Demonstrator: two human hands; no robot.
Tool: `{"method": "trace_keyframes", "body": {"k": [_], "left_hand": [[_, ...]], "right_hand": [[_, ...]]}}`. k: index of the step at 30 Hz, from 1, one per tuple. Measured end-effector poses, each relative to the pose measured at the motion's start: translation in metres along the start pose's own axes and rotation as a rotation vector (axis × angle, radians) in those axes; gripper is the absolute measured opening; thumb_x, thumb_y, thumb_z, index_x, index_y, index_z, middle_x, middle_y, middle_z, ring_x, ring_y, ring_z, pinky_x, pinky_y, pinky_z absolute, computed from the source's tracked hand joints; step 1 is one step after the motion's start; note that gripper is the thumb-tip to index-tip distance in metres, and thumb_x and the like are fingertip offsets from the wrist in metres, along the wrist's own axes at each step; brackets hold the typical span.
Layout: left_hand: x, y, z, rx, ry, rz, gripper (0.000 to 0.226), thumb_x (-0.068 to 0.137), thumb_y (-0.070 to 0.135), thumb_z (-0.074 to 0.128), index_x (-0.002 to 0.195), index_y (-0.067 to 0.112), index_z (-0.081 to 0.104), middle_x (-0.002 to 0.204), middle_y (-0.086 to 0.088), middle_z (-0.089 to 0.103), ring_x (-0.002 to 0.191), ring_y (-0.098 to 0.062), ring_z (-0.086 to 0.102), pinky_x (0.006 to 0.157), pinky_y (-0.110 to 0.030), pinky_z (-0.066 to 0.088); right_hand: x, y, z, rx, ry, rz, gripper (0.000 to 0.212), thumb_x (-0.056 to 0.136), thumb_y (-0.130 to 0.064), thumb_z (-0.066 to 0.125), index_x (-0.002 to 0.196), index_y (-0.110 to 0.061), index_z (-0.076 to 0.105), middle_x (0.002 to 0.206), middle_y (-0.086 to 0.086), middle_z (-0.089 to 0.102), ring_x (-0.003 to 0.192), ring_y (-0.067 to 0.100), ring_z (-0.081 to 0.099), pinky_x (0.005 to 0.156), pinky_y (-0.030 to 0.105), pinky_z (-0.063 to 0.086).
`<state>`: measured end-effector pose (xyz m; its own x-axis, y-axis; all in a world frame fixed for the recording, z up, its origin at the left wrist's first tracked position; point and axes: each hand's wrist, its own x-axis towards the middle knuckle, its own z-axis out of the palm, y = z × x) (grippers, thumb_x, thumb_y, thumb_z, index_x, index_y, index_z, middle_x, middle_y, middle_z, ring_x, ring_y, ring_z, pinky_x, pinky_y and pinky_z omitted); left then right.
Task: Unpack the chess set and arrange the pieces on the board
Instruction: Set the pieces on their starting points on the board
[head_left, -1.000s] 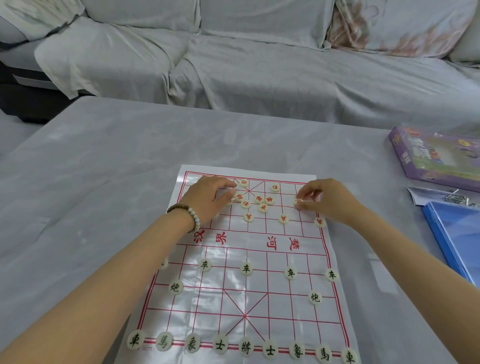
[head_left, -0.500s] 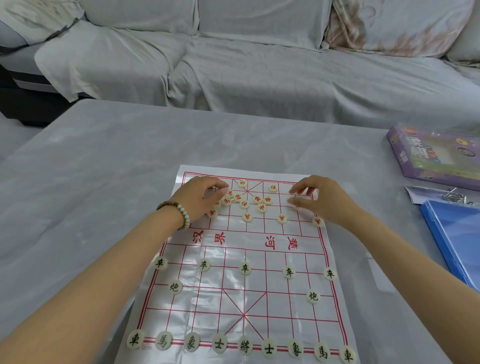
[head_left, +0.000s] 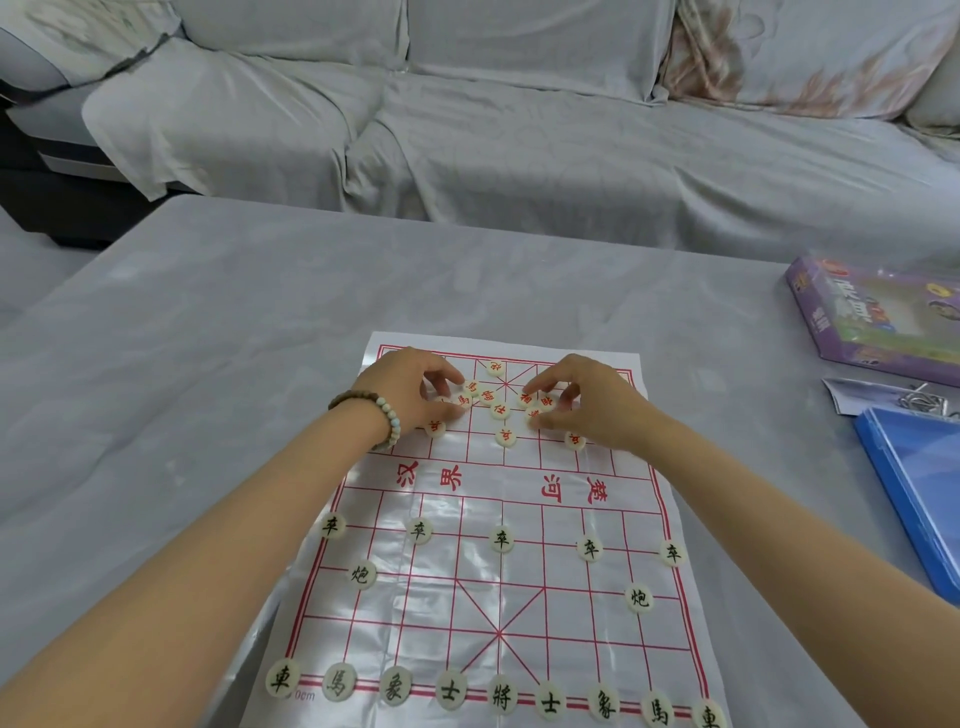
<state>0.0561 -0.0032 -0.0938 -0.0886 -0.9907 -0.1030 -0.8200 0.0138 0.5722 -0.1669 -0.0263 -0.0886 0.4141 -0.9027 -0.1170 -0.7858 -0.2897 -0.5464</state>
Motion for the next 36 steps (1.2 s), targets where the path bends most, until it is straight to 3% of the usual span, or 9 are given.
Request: {"method": "trace_keyframes", "body": {"k": [6,9,12,15,27,32,36], "left_hand": [[0.008,0.008,0.001,-0.011,0.003,0.027,0.036,0.075,0.027,0.074,0.110,0.020,0.065,0.087,0.008,0.061,0.069,-0.005,0.051,0.069,-0.017,0.044],[0.013,0.016,0.004,0.008,-0.035,0.059,0.043,0.073,0.030,0.076,0.112,0.022,0.063,0.092,0.009,0.060,0.067,-0.003,0.051,0.065,-0.015,0.043],[0.016,0.024,0.006,0.037,-0.084,0.097,0.056,0.070,0.034,0.078,0.120,0.024,0.056,0.104,0.007,0.055,0.067,-0.004,0.053,0.065,-0.016,0.044],[0.016,0.030,0.009,0.061,-0.066,0.107,0.062,0.069,0.036,0.078,0.124,0.022,0.053,0.112,0.003,0.050,0.074,-0.010,0.056,0.075,-0.023,0.048],[0.026,0.032,0.015,-0.010,0.046,0.091,0.046,0.075,0.034,0.073,0.117,0.022,0.057,0.113,0.003,0.056,0.080,-0.010,0.055,0.075,-0.022,0.047],[0.009,-0.004,-0.011,0.018,0.131,0.036,0.030,0.090,0.040,0.050,0.110,0.021,0.061,0.110,0.007,0.058,0.091,-0.011,0.053,0.079,-0.026,0.045],[-0.007,-0.032,-0.021,0.049,0.113,0.022,0.042,0.099,0.035,0.026,0.125,0.018,0.054,0.125,-0.003,0.058,0.113,-0.020,0.052,0.097,-0.031,0.040]], "right_hand": [[0.008,0.000,0.003,0.020,0.041,0.026,0.030,0.079,-0.025,0.072,0.108,-0.023,0.066,0.113,-0.001,0.059,0.088,0.010,0.052,0.077,0.018,0.044],[0.010,0.001,0.001,0.016,0.057,0.028,0.030,0.079,-0.024,0.073,0.108,-0.023,0.065,0.111,-0.001,0.058,0.087,0.012,0.053,0.072,0.015,0.043],[0.011,0.004,-0.004,0.018,0.097,0.033,0.039,0.076,-0.026,0.075,0.112,-0.024,0.061,0.112,-0.003,0.051,0.086,0.015,0.056,0.071,0.016,0.045],[0.012,0.008,-0.007,0.028,0.106,0.063,0.047,0.074,-0.028,0.076,0.117,-0.024,0.056,0.114,-0.005,0.046,0.085,0.015,0.056,0.071,0.017,0.047],[0.025,0.013,-0.010,0.096,0.154,0.084,0.025,0.081,-0.027,0.069,0.105,-0.024,0.063,0.111,-0.004,0.058,0.088,0.013,0.055,0.066,0.011,0.039],[0.042,-0.007,-0.003,0.088,0.149,0.057,0.022,0.083,-0.033,0.067,0.100,-0.020,0.071,0.105,-0.002,0.065,0.079,0.006,0.051,0.069,0.019,0.039],[0.056,-0.020,0.007,0.032,0.103,0.181,0.030,0.079,-0.043,0.068,0.093,-0.016,0.072,0.095,-0.003,0.065,0.084,0.012,0.057,0.079,0.029,0.049]]}}
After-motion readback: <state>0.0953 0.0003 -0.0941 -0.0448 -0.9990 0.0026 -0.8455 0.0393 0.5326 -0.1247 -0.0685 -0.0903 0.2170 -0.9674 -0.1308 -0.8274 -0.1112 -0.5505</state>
